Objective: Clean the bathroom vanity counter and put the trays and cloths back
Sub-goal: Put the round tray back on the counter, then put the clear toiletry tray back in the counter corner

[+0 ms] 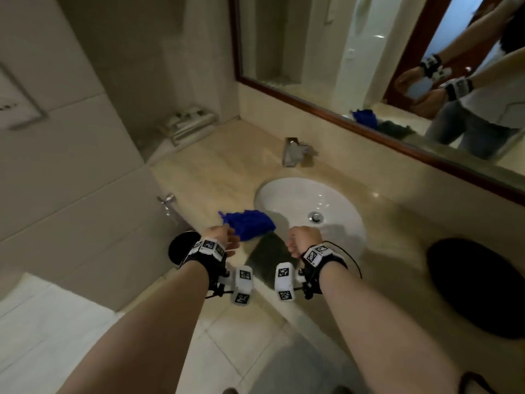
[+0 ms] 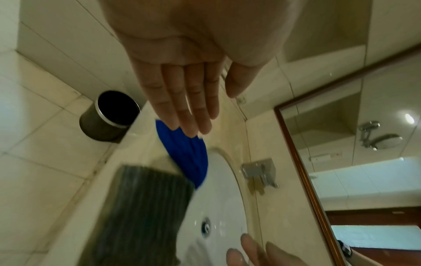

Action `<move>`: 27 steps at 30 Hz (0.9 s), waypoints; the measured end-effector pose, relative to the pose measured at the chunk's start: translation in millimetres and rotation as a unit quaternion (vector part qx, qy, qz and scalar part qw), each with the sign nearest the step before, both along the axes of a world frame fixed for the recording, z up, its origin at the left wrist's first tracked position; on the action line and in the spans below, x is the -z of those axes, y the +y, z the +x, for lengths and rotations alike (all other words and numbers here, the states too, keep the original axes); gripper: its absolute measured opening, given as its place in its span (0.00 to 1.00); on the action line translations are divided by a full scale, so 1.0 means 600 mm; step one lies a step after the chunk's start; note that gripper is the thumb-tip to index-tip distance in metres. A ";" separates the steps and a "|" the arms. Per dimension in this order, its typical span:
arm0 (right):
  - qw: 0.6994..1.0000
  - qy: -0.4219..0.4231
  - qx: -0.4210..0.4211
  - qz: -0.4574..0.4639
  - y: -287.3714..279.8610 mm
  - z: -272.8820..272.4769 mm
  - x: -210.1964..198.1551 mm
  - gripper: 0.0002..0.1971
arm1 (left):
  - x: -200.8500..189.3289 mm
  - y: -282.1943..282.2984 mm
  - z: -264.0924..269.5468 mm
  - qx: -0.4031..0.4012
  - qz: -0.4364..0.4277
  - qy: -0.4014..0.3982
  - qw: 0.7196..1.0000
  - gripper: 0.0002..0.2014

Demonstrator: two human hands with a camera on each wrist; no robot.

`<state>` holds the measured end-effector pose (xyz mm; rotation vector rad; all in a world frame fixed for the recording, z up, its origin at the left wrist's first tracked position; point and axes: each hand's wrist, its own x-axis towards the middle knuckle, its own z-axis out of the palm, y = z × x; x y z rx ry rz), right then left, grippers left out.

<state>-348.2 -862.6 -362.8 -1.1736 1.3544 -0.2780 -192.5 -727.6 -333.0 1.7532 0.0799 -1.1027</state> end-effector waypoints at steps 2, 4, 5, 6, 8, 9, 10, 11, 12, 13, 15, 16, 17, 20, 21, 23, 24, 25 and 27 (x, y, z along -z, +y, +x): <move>0.999 -0.017 -0.037 0.008 0.054 0.080 -0.007 0.05 | -0.005 0.058 0.063 -0.033 0.003 0.002 0.999 0.14; 0.997 -0.041 -0.054 0.029 0.088 0.150 -0.023 0.05 | -0.008 0.099 0.123 -0.070 0.010 -0.012 0.997 0.13; 0.996 -0.045 -0.064 0.037 0.096 0.180 -0.030 0.07 | -0.010 0.112 0.151 -0.085 0.014 -0.025 0.996 0.14; 0.995 -0.042 -0.079 0.044 0.100 0.206 -0.038 0.10 | -0.014 0.122 0.174 -0.095 0.015 -0.034 0.995 0.14; 0.993 -0.037 -0.099 0.050 0.102 0.248 -0.047 0.13 | -0.020 0.133 0.213 -0.105 0.011 -0.034 0.994 0.15; 0.994 -0.035 -0.099 0.044 0.100 0.267 -0.048 0.12 | -0.021 0.134 0.229 -0.106 0.006 -0.026 0.994 0.14; 0.994 -0.034 -0.093 0.036 0.096 0.284 -0.046 0.10 | -0.021 0.133 0.244 -0.106 0.000 -0.015 0.994 0.13; 0.995 -0.034 -0.084 0.027 0.092 0.300 -0.042 0.07 | -0.019 0.130 0.258 -0.107 -0.007 -0.007 0.994 0.13; 0.996 -0.031 -0.077 0.018 0.088 0.316 -0.038 0.05 | -0.016 0.125 0.272 -0.108 -0.013 -0.002 0.994 0.12; 0.997 -0.031 -0.073 0.011 0.081 0.333 -0.031 0.03 | -0.013 0.118 0.287 -0.110 -0.016 -0.001 0.994 0.11; 0.997 -0.039 -0.070 0.012 0.060 0.368 -0.015 0.01 | -0.007 0.100 0.317 -0.111 -0.014 -0.002 0.994 0.11; 0.997 -0.040 -0.068 0.019 0.046 0.388 -0.008 0.03 | -0.004 0.089 0.334 -0.110 -0.013 -0.005 0.994 0.12; 0.997 -0.036 -0.067 0.025 0.030 0.411 -0.002 0.05 | -0.003 0.077 0.351 -0.110 -0.012 -0.012 0.994 0.12; 0.996 -0.018 -0.077 0.030 -0.021 0.486 0.011 0.06 | 0.006 0.031 0.421 -0.124 -0.006 -0.031 0.992 0.14; 0.996 -0.017 -0.081 0.030 -0.037 0.510 0.012 0.05 | 0.008 0.016 0.445 -0.125 -0.003 -0.034 0.992 0.14; 0.996 -0.026 -0.077 0.040 -0.068 0.557 0.013 0.04 | 0.006 -0.015 0.490 -0.116 0.009 -0.034 0.993 0.14; 0.996 -0.026 -0.076 0.043 -0.081 0.577 0.014 0.04 | 0.004 -0.028 0.508 -0.111 0.012 -0.030 0.993 0.14; 0.996 -0.023 -0.075 0.038 -0.094 0.599 0.015 0.05 | 0.004 -0.041 0.528 -0.106 0.012 -0.026 0.994 0.14; 0.998 -0.027 -0.062 0.015 -0.118 0.636 0.017 0.06 | 0.001 -0.062 0.562 -0.097 0.008 -0.020 0.995 0.14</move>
